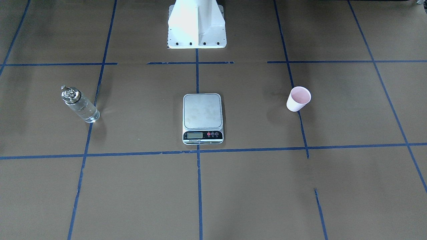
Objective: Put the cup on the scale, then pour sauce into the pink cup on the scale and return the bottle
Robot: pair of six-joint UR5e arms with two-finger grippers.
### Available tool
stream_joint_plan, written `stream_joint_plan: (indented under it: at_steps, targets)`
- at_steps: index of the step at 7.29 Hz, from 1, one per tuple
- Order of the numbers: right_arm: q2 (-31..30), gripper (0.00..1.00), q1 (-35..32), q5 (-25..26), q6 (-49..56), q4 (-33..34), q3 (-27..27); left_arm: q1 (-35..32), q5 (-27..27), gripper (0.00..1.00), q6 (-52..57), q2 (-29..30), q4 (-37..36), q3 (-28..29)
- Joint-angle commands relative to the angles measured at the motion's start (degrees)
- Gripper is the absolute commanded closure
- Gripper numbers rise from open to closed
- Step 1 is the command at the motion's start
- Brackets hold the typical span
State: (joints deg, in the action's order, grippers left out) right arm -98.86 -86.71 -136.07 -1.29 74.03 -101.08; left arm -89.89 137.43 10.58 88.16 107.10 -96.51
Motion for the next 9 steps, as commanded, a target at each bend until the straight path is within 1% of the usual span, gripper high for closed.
stream_joint_plan:
  at_steps: [1,2,3,4,5,6,7,8,9]
  targets:
    - [1.5,0.00,0.1,-0.2,-0.4,-6.4,1.0,0.1,0.5,0.00,-0.2,1.4,18.9,1.7]
    - [1.6,0.00,0.1,-0.5,-0.3,-6.5,1.5,0.1,0.8,0.00,-4.3,1.2,21.2,2.5]
    - [1.7,0.00,0.1,-2.3,-0.6,-6.5,1.9,0.1,0.9,0.00,-10.7,1.6,22.1,1.7]
    - [2.0,0.00,0.1,-2.6,-0.5,-6.6,1.3,1.2,0.9,0.00,-12.0,0.9,28.1,1.3]
    - [1.9,0.00,0.1,-2.6,-0.5,-6.7,1.5,5.0,0.9,0.00,-16.2,1.0,28.2,1.1]
    - [1.6,0.00,0.1,-2.6,-0.6,-6.6,1.8,8.5,0.3,0.00,-26.6,1.0,28.6,0.1]
    - [1.5,0.00,0.1,-2.5,-0.6,-6.6,1.8,12.8,-1.2,0.00,-36.6,-0.7,28.5,-4.3]
    - [1.4,0.00,0.1,-2.6,-0.6,-6.6,1.8,20.1,-10.2,0.03,-48.3,-3.8,28.3,-11.4]
    - [1.3,0.00,0.1,-2.5,-0.6,-6.6,1.8,26.4,-14.7,0.22,-58.6,-5.2,28.1,-14.7]
